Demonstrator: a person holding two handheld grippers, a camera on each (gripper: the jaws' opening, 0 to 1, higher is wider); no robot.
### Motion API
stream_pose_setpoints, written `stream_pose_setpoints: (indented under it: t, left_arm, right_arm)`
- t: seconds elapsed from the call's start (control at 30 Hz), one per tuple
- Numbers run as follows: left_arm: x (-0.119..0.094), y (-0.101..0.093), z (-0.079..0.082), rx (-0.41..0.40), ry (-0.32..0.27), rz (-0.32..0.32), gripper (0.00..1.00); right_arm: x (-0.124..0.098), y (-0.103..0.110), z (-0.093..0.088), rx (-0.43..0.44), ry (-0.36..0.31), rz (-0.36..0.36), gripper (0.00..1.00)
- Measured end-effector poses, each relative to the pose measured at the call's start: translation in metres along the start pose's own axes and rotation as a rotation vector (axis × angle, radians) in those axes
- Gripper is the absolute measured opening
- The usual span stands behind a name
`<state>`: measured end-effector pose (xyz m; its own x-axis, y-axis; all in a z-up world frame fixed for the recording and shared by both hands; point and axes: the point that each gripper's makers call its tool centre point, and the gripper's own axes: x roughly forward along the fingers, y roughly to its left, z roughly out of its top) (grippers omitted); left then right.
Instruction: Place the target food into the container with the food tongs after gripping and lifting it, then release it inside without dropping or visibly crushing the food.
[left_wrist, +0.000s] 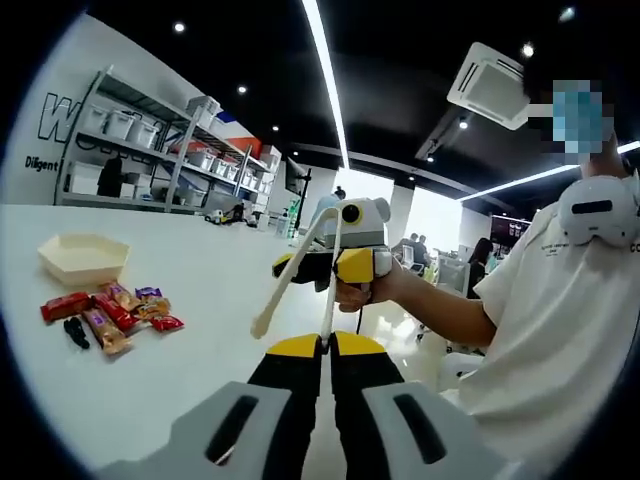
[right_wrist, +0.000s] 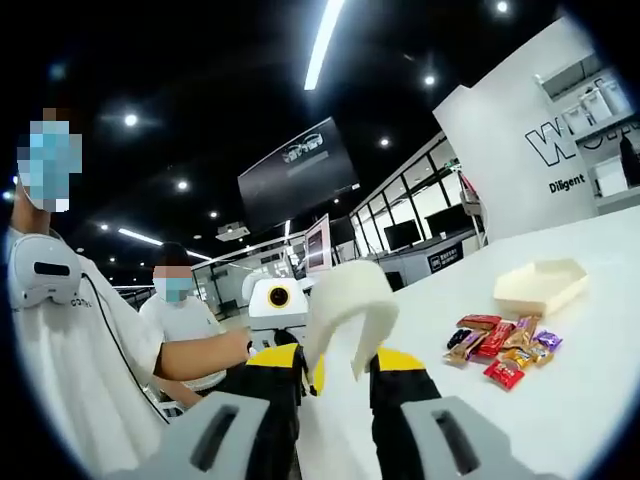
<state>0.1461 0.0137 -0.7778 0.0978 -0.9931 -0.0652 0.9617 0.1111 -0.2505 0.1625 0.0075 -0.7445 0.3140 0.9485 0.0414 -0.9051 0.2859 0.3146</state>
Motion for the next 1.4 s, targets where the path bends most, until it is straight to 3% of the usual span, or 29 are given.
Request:
stream_pose_setpoints:
  t: [0.47,0.53,0.77,0.97,1.03,1.4]
  left_arm:
    - [0.001,-0.006,0.005,0.039,-0.019,-0.021,0.02]
    - [0.001,-0.009,0.008,0.079,-0.028,-0.026,0.02]
    - [0.006,-0.018,0.015,0.11,-0.037,-0.072,0.02]
    - [0.006,-0.019,0.017,0.118,-0.046,-0.08,0.02]
    - [0.007,-0.02,0.018,0.11,-0.047,-0.088,0.02]
    - [0.012,-0.028,0.02,0.115,-0.036,-0.115,0.02]
  right_arm:
    - [0.001,0.006,0.004,-0.008,-0.022,0.036,0.21]
    - [0.001,0.007,0.005,-0.008,-0.027,0.043,0.22]
    - [0.004,0.014,0.007,-0.02,-0.026,0.08,0.23]
    - [0.006,0.02,0.0,-0.006,0.003,0.115,0.23]
    - [0.008,0.021,0.001,-0.046,-0.015,0.115,0.24]
    - [0.01,0.023,0.0,0.004,-0.005,0.145,0.25]
